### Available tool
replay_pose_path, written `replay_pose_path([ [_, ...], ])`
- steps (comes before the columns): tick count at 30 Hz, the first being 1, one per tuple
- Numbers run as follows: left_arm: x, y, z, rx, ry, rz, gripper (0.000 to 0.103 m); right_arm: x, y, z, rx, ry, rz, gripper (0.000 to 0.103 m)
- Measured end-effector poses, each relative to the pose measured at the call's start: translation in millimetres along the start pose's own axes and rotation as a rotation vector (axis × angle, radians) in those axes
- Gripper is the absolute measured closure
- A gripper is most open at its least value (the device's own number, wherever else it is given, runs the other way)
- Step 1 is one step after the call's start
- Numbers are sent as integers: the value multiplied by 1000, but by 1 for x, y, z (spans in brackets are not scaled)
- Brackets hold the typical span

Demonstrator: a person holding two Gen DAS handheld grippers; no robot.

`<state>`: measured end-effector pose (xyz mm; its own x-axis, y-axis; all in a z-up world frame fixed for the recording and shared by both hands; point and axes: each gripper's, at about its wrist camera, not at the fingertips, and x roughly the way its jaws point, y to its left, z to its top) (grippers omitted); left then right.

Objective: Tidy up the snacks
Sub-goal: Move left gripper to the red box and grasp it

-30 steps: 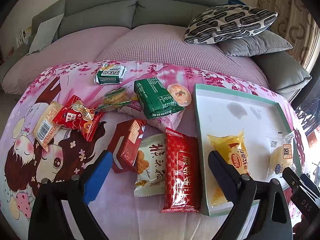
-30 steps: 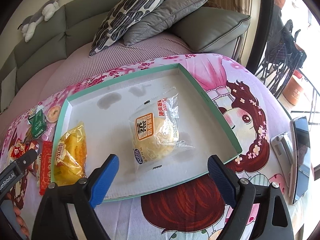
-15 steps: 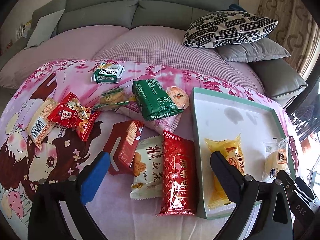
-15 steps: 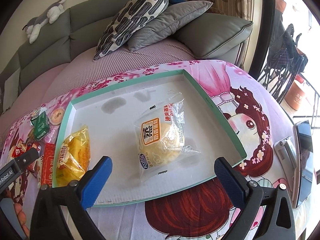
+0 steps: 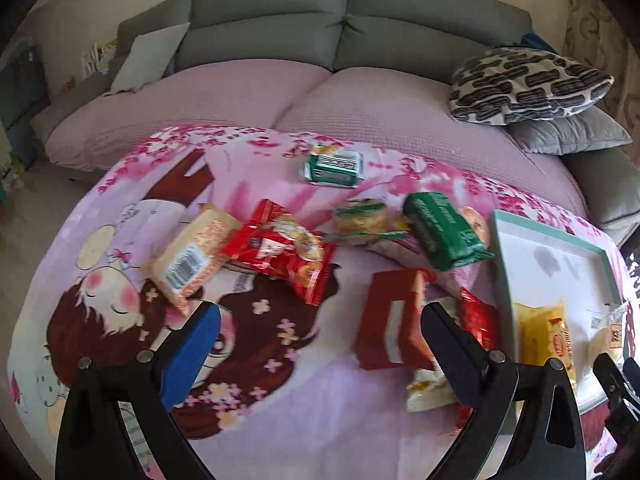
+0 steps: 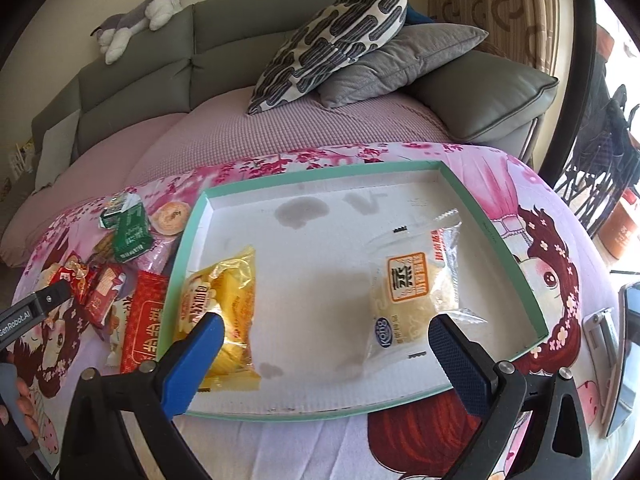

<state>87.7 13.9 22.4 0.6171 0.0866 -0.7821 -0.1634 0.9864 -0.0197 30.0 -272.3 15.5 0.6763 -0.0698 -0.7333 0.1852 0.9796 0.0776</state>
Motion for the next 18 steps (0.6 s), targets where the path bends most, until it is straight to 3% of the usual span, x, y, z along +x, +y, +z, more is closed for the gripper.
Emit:
replay_pose_path([
  [3, -2, 29, 3, -48, -7, 77, 3, -2, 23, 1, -40, -13, 42, 0],
  [6, -4, 52, 2, -97, -5, 105, 3, -2, 46, -1, -88, -12, 79, 0],
  [11, -4, 68, 1, -132, -1, 98, 3, 0, 84, -4, -144, -10, 130, 0],
  [18, 2, 53, 3, -107, 13, 35, 3, 13, 113, -10, -186, 24, 137, 0],
])
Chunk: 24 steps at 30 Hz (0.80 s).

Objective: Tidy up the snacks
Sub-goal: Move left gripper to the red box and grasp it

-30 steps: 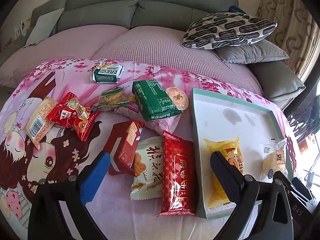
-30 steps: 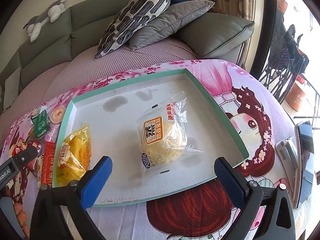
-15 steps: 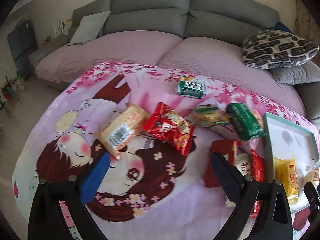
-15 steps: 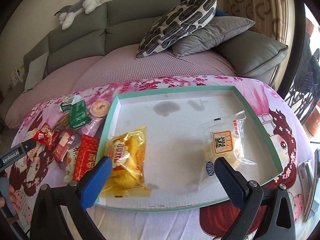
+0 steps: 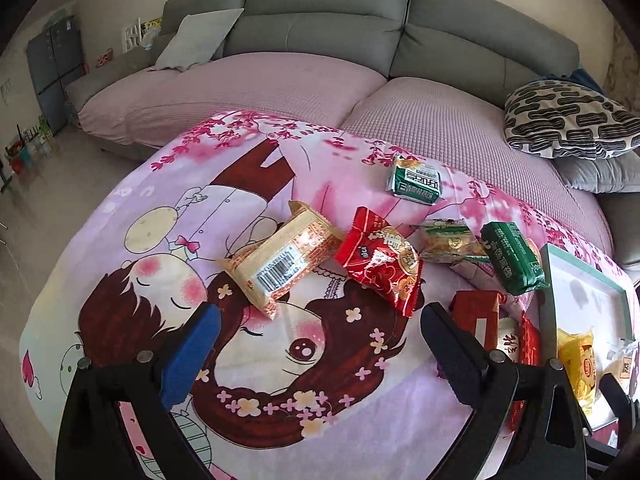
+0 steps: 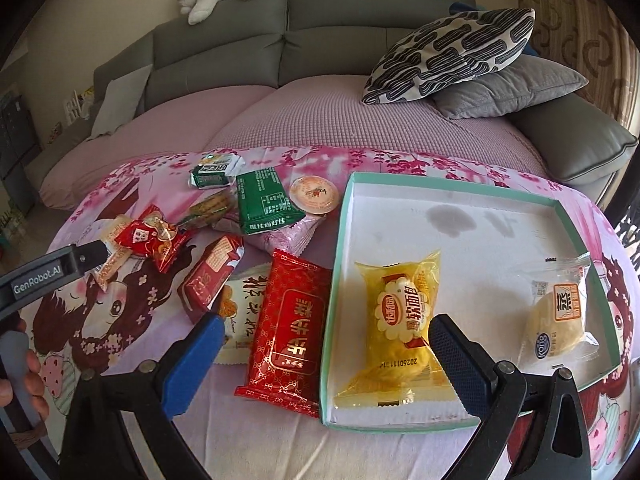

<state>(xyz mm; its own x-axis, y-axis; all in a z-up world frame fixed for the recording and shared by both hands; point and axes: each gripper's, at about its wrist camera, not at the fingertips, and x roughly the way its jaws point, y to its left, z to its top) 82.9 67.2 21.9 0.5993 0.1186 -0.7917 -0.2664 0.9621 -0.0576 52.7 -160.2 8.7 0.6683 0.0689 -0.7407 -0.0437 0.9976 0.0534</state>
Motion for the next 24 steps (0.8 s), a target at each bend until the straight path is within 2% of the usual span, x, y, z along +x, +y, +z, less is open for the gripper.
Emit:
replay_pose_path([
  [12, 28, -50, -2, 96, 96, -132, 3, 16, 0, 3, 11, 11, -65, 0],
  [20, 45, -75, -4, 164, 128, -156, 3, 23, -6, 4, 20, 29, -89, 0],
  [21, 47, -77, -5, 171, 131, -161, 5, 23, -7, 4, 19, 31, -91, 0],
  [23, 52, -82, -6, 178, 142, -182, 14, 24, -7, 4, 17, 35, -96, 0],
  [24, 55, -83, -7, 172, 155, -210, 23, 25, -7, 4, 16, 37, -97, 0],
])
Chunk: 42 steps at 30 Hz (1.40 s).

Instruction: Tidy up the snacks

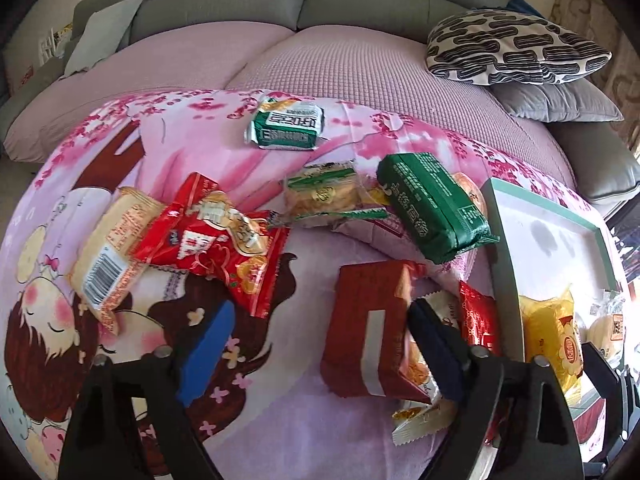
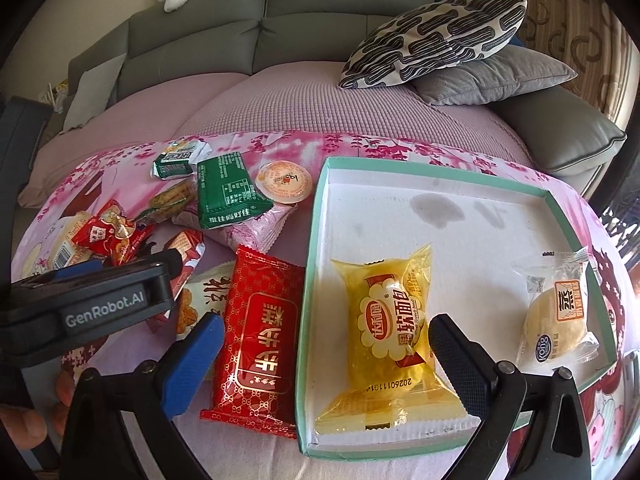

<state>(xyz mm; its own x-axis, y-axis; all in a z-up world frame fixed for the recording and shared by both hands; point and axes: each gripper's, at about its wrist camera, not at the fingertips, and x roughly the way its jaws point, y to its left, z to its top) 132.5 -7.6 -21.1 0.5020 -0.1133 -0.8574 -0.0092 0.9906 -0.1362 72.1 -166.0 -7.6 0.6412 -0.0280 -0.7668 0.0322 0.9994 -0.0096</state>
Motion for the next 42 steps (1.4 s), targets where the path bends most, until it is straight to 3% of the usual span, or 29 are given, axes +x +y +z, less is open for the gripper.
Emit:
replay_pose_path([
  [4, 8, -2, -3, -13, 29, -70, 54, 0, -1, 0, 1, 0, -2, 0],
  [6, 7, -2, -4, -19, 32, -73, 61, 0, -1, 0, 1, 2, -3, 0],
  [16, 2, 21, -20, -43, 58, -39, 61, -2, 2, -2, -16, 5, 6, 0],
  [20, -3, 30, -29, -33, 64, 26, 61, -6, 9, -2, -42, 1, 11, 3],
  [23, -6, 37, -33, -30, 63, 71, 61, -11, 17, -2, -70, -15, 15, 10],
  [29, -10, 56, -40, -53, 67, 92, 60, -14, 33, -2, -111, -30, 42, 24],
  [35, -15, 66, -44, -81, 67, 105, 60, -10, 51, -6, -119, -6, 188, 39],
  [42, -16, 65, -44, -82, 69, 105, 60, 6, 59, -14, -163, 56, 85, 60],
])
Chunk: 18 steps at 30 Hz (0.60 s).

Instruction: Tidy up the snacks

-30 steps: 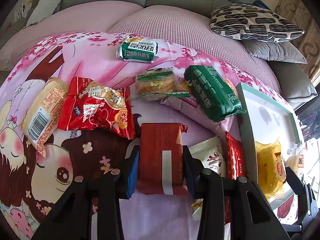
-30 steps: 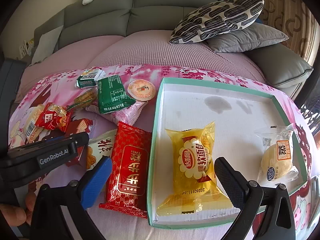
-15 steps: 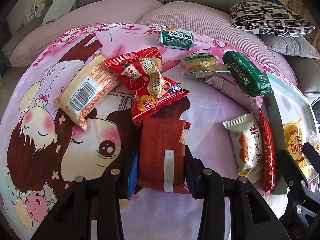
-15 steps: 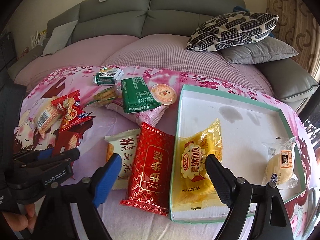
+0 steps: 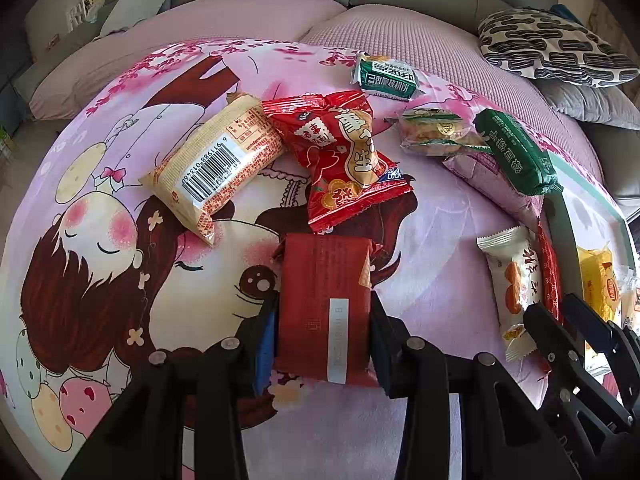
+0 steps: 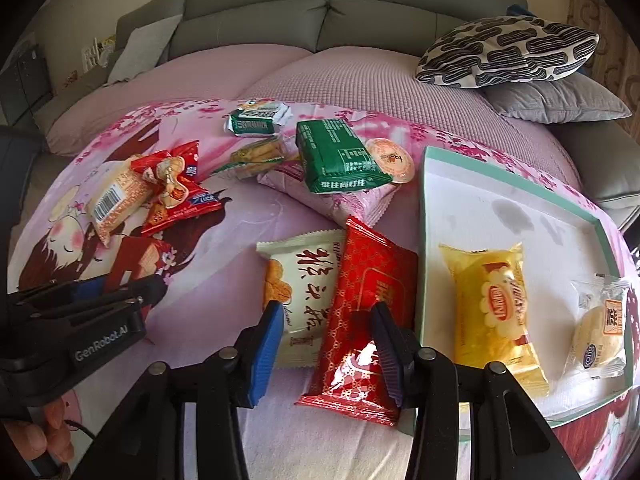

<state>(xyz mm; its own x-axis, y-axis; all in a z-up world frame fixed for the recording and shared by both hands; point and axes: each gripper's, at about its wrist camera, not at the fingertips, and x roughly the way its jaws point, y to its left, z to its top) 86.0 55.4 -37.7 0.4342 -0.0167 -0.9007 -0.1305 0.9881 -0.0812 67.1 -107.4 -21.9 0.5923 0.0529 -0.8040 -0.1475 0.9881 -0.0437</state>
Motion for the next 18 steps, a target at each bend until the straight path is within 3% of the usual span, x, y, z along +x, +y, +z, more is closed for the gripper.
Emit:
replay_pose_path([
  [6, -1, 0, 1, 0, 1, 2, 60, 1, 2, -2, -44, 12, -89, 72],
  [9, -1, -1, 0, 3, 2, 5, 60, 1, 3, -3, -52, 8, -113, 83],
  [18, -1, -1, 0, 7, 4, 11, 60, -10, 2, 0, -34, -39, -72, 93],
])
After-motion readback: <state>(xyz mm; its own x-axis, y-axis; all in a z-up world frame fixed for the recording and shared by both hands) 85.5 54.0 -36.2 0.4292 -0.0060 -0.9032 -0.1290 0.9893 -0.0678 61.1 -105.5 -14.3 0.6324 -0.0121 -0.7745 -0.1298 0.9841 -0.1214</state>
